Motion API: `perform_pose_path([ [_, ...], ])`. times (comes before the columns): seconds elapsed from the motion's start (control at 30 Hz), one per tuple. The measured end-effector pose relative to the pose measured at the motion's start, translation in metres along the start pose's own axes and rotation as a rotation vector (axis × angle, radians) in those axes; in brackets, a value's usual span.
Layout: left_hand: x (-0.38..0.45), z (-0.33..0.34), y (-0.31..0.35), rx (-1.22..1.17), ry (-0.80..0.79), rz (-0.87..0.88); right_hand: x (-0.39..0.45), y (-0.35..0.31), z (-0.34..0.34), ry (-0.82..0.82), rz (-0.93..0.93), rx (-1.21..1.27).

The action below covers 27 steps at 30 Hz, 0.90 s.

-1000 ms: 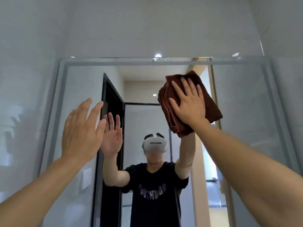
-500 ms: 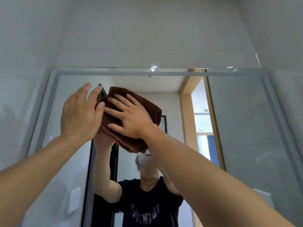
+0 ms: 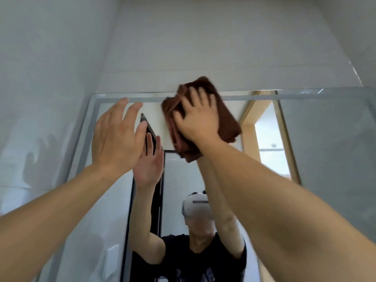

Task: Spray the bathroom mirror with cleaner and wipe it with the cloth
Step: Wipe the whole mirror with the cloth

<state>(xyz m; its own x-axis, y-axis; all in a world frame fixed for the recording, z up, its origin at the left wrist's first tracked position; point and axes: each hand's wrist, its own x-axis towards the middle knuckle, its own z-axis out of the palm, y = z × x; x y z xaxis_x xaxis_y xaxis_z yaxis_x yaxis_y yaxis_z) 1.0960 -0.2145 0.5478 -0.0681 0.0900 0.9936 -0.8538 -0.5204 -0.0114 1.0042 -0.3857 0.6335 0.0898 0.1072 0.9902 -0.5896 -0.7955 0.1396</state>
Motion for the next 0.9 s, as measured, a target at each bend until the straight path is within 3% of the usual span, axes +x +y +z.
perform_pose_path([
  [0.17, -0.002, -0.004, 0.02, -0.049, 0.071, -0.014, -0.026, -0.063, 0.02, -0.147, -0.355, 0.068],
  [0.3, 0.002, 0.004, 0.065, -0.117, 0.089, 0.037, -0.03, -0.017, 0.011, -0.116, -0.29, 0.067],
  [0.43, 0.001, 0.022, 0.131, -0.427, 0.136, 0.064, -0.034, 0.051, -0.016, -0.129, -0.176, 0.172],
  [0.53, 0.005, 0.034, 0.193, -0.685, 0.19, -0.008, -0.032, 0.081, -0.044, -0.214, -0.103, 0.696],
  [0.63, 0.021, 0.043, 0.22, -0.8, 0.249, -0.132, -0.029, 0.107, -0.067, -0.282, 0.211, 1.259],
  [0.73, 0.031, 0.062, 0.202, -0.641, 0.162, -0.231, -0.027, 0.118, -0.078, -0.299, 0.372, 1.439],
  [0.83, 0.018, 0.088, 0.185, -0.258, -0.079, -0.183, -0.028, 0.118, -0.08, -0.337, 0.376, 1.534],
  [0.9, 0.009, 0.098, 0.181, -0.079, -0.112, -0.139, -0.03, 0.121, -0.087, -0.367, 0.365, 1.568],
])
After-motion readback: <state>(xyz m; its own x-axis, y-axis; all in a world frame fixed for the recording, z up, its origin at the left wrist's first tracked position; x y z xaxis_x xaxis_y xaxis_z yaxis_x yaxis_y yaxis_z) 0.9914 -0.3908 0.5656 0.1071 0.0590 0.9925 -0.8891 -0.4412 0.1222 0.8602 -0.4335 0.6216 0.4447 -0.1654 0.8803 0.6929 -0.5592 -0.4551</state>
